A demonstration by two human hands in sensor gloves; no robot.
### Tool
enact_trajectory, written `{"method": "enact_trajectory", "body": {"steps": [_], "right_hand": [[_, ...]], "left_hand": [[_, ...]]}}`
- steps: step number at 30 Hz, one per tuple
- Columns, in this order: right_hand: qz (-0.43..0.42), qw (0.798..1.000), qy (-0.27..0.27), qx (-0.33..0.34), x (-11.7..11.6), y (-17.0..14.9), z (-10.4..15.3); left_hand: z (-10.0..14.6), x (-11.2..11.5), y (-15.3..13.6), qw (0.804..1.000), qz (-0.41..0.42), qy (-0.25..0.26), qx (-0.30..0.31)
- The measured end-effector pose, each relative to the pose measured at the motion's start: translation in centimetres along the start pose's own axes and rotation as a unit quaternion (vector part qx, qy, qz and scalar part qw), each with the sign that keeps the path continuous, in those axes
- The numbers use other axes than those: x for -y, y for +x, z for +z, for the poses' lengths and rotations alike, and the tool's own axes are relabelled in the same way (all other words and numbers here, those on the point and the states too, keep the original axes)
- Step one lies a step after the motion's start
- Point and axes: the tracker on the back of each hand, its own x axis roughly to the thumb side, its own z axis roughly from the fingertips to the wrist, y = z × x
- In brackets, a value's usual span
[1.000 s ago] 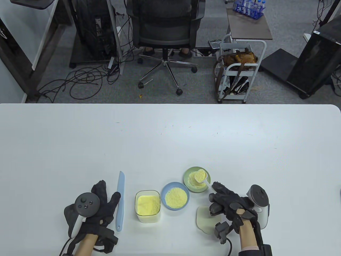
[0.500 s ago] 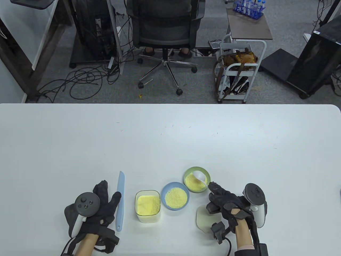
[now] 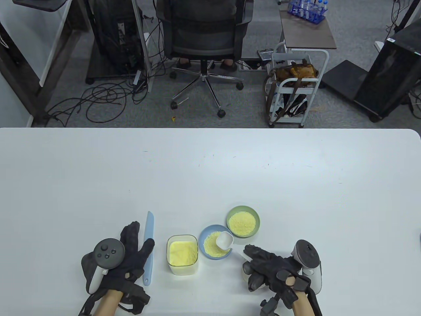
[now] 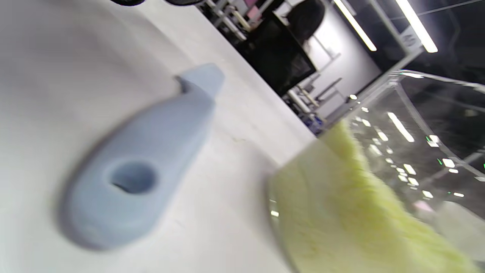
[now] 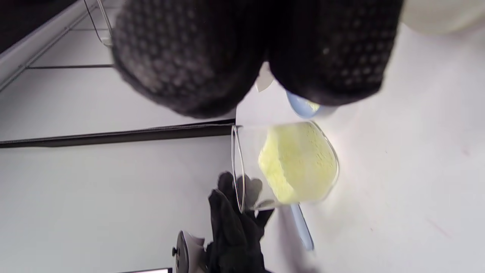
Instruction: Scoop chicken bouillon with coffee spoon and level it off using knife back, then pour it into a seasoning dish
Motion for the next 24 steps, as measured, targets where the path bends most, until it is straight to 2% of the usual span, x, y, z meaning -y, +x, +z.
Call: {"method": "enact_trajectory", "body": {"steps": [2,4,8,12,20,24], "right_hand": [[0.000,1.000,0.000,0.005,-0.2,0.0,0.1],[0.020,1.000,-0.005,0.013,-0.4,0.6,0.3],[0.045,0.998,0.016,0.047,-1.7,2.8,-0.1],[0.105,0.992,0.053,0.048,-4.2,4.8,-1.6],[0.222,0.974,0.043,0.003,-7.6,6.5,-5.8],[0.328,0.944,0.035,-0.007,-8.8,7.5,-7.7]], "left_hand": [[0.2,0.6,1.0,0.999,0.000,-0.017,0.042],[0.4,1.9,2.3,0.995,-0.034,-0.052,0.078],[0.3,3.6,3.1,0.987,-0.092,-0.076,0.104],[0.3,3.8,3.2,0.987,-0.095,-0.077,0.102],[0.2,3.9,3.1,0.986,-0.095,-0.093,0.101],[0.2,4.0,3.1,0.986,-0.084,-0.102,0.100]]}}
